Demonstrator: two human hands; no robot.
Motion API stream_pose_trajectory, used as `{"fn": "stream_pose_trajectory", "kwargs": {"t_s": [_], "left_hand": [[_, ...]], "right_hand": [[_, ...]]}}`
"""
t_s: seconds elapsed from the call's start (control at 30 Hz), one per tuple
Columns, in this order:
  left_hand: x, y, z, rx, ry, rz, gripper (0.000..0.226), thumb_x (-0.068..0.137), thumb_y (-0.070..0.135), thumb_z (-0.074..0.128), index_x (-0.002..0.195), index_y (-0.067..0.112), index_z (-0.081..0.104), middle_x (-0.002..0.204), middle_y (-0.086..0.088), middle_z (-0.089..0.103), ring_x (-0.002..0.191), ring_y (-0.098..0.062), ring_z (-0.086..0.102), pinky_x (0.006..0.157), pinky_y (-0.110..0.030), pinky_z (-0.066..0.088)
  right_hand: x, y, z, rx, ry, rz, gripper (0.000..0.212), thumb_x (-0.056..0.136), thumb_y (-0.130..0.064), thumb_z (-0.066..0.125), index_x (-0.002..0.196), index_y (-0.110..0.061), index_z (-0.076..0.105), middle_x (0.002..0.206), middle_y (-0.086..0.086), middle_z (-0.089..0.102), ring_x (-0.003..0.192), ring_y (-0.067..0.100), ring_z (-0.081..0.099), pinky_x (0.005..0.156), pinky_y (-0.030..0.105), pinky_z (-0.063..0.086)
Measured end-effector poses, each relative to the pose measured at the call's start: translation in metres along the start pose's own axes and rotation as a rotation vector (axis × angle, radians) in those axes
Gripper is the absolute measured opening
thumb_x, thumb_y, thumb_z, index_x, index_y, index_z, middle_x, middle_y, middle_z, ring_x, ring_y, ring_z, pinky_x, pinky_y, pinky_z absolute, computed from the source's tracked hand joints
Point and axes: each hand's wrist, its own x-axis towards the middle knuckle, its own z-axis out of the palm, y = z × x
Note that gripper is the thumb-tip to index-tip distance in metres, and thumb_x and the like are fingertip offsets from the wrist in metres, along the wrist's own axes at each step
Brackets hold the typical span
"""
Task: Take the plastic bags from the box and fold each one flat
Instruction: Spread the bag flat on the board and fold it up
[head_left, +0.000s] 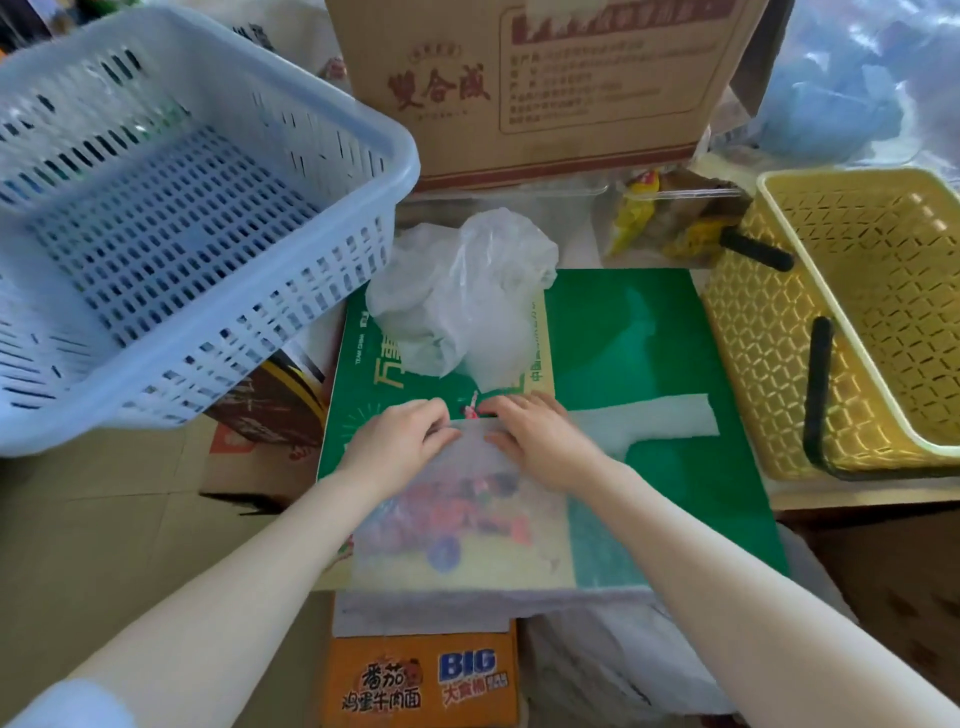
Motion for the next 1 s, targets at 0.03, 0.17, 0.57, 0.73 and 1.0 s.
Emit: {"fn": "stream_pose_trajectory", "kwargs": {"t_s": [0.03,0.17,0.57,0.73,1.0], "left_hand": [[-0.002,-0.002,-0.001,-0.026,0.030,0.015,0.025,0.087,0.029,0.059,0.071,0.017,0.044,0.072,0.002,0.048,0.071,-0.026,0.050,0.062,-0.038,0.040],[-0.009,-0.014,-0.004,-0.113,0.049,0.043,0.022,0.086,0.025,0.062,0.073,0.011,0.050,0.066,0.008,0.041,0.066,-0.019,0.044,0.060,-0.034,0.034],[-0.022,-0.042,-0.028,-0.075,-0.243,-0.075,0.038,0.085,0.037,0.062,0.057,0.022,0.041,0.056,0.006,0.045,0.054,-0.009,0.042,0.054,-0.029,0.030],[-0.017,-0.041,-0.045,0.249,-0.125,-0.149,0.029,0.082,0.045,0.062,0.077,0.020,0.050,0.079,0.001,0.058,0.078,-0.020,0.055,0.065,-0.031,0.039],[-0.032,-0.025,0.008,0.376,-0.096,0.032,0.064,0.098,0.040,0.028,0.147,0.011,-0.001,0.156,-0.007,-0.004,0.143,-0.020,-0.005,0.113,-0.031,-0.008]], "right_hand": [[0.005,-0.004,0.002,0.008,-0.015,0.004,0.035,0.097,-0.028,0.044,0.129,-0.016,0.049,0.129,0.007,0.053,0.122,0.027,0.044,0.104,0.036,0.024],[0.014,-0.007,-0.008,-0.040,-0.180,0.080,0.031,0.093,-0.030,0.047,0.117,-0.011,0.048,0.114,0.013,0.057,0.112,0.029,0.044,0.090,0.038,0.032],[0.013,-0.002,-0.038,0.149,-0.367,0.177,0.033,0.093,-0.032,0.052,0.065,-0.016,0.044,0.067,-0.001,0.044,0.068,0.019,0.041,0.062,0.031,0.032],[0.020,0.010,-0.040,0.076,-0.134,0.298,0.022,0.092,-0.019,0.042,0.072,-0.009,0.046,0.071,0.007,0.049,0.072,0.023,0.042,0.063,0.031,0.032],[0.027,0.005,0.001,-0.494,0.083,0.458,0.041,0.100,-0.031,0.030,0.100,-0.010,0.065,0.104,0.012,0.065,0.101,0.029,0.049,0.088,0.037,0.029]]}}
